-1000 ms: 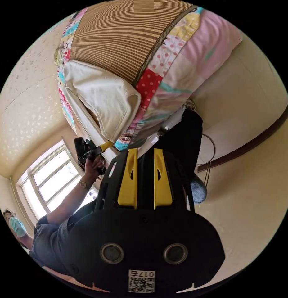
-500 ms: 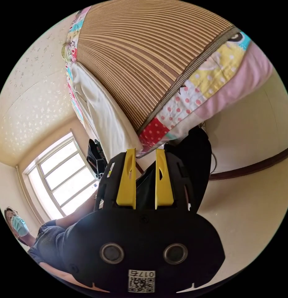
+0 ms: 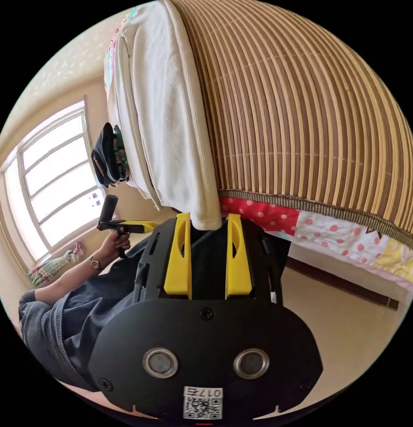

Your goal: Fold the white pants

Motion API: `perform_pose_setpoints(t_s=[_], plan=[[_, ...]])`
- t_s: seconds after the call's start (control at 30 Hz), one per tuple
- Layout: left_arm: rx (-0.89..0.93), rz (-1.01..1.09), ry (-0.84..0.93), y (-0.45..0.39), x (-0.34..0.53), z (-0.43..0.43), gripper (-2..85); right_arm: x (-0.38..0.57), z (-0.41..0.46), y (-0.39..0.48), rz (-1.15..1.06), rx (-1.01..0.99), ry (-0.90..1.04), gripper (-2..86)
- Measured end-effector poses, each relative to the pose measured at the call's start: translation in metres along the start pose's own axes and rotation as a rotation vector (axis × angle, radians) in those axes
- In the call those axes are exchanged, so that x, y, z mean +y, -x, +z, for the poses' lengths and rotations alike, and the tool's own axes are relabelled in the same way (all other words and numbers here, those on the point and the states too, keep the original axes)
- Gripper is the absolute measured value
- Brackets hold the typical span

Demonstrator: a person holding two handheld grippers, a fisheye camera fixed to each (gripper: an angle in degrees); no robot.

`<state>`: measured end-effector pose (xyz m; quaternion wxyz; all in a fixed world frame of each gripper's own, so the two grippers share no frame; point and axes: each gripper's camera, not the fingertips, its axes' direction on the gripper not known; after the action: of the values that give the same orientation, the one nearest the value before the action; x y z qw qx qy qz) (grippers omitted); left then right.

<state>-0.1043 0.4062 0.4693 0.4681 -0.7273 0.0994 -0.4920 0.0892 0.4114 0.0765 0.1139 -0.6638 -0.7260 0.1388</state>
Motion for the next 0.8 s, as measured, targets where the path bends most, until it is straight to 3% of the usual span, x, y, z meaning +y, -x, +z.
perform_pose_setpoints(t_s=[0.1, 0.27, 0.5, 0.6, 0.8], plan=[[0.024, 0.063, -0.044, -0.018, 0.012, -0.001, 8.7, 0.016, 0.0, 0.005, -0.062, 0.008, -0.006, 6.9], [-0.147, 0.202, -0.037, -0.093, 0.006, 0.004, 11.6, 0.067, -0.029, 0.034, -0.255, -0.157, -0.084, 5.6], [-0.352, 0.423, -0.108, -0.215, 0.001, 0.024, 18.9, 0.105, -0.067, 0.103, -0.529, -0.145, -0.119, 3.7], [-0.509, 0.46, -0.06, -0.243, -0.005, 0.048, 17.0, 0.098, -0.069, 0.127, -0.636, -0.129, -0.092, 3.6], [-0.569, 0.507, -0.026, -0.234, 0.0, 0.073, 4.2, 0.061, -0.057, 0.126, -0.638, -0.086, 0.056, 4.9]])
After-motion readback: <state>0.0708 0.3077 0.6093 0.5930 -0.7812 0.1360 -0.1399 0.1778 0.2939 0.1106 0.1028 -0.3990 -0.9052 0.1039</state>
